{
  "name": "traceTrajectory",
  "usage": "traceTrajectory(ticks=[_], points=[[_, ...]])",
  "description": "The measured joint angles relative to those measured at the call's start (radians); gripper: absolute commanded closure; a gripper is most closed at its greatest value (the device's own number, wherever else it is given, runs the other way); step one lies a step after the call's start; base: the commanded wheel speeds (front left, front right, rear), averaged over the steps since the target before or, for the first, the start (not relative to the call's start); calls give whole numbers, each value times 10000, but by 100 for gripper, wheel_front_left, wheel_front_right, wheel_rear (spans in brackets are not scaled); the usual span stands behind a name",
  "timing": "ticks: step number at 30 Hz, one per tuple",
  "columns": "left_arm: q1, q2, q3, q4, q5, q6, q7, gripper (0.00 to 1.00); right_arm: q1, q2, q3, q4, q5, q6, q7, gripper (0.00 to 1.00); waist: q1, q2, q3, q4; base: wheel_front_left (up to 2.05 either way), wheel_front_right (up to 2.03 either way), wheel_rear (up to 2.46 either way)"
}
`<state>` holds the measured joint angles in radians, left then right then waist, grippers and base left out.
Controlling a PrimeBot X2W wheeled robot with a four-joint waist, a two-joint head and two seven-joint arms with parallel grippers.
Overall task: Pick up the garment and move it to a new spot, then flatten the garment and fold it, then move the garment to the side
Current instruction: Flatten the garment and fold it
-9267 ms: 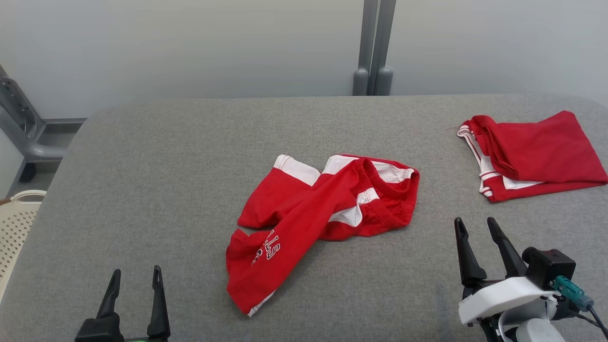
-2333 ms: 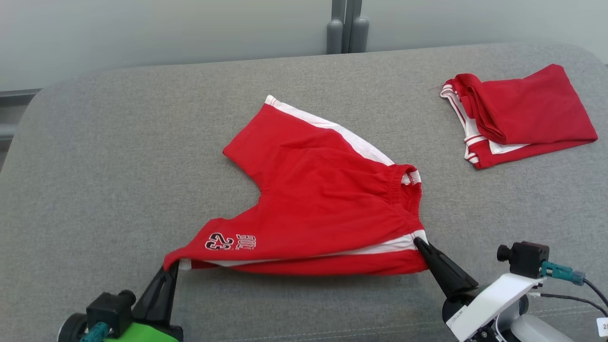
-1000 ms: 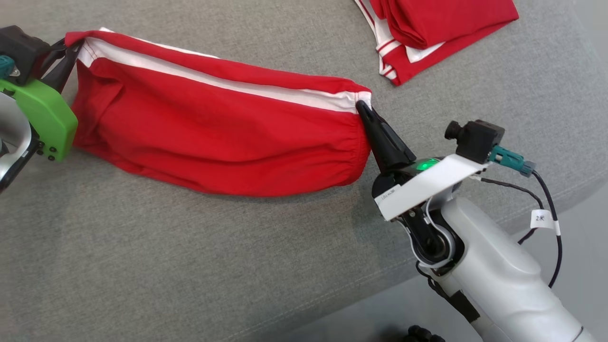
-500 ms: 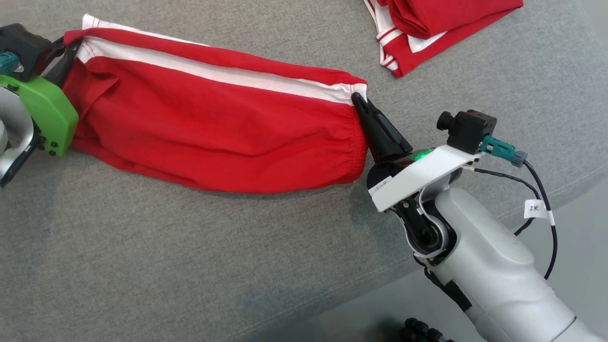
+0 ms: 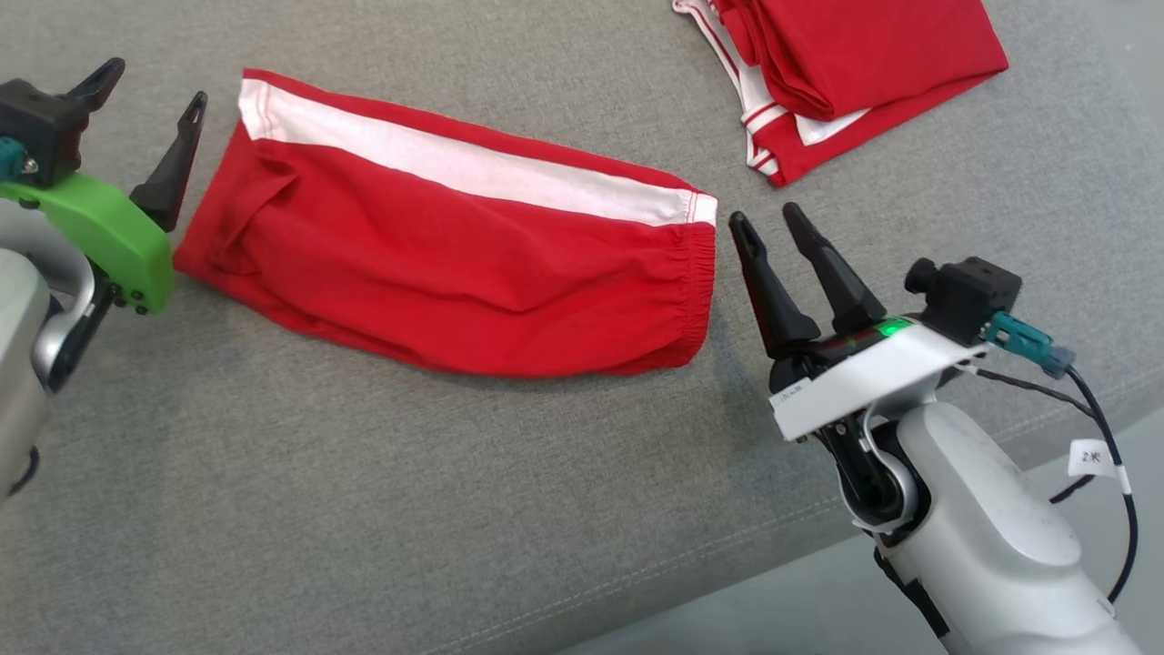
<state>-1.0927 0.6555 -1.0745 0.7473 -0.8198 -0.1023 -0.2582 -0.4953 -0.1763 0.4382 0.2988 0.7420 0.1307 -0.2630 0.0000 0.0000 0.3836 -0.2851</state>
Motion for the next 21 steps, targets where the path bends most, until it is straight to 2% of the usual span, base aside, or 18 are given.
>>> traceTrajectory(ticks=[6,11,21], points=[[1709,-36,1701,-1350,792,543,-27,0,767,75,-579,-579,-757,0,0,0,-1,0,-440,243,0,0,0],[2935,-397,2855,-2084,1402,765,-27,0,1182,171,-961,-823,-953,0,0,0,-1,0,-619,425,0,0,0],[4017,-1463,4253,-1720,2487,625,-27,0,1413,255,-1302,-1016,-1170,0,0,0,-1,0,-319,376,0,0,0]])
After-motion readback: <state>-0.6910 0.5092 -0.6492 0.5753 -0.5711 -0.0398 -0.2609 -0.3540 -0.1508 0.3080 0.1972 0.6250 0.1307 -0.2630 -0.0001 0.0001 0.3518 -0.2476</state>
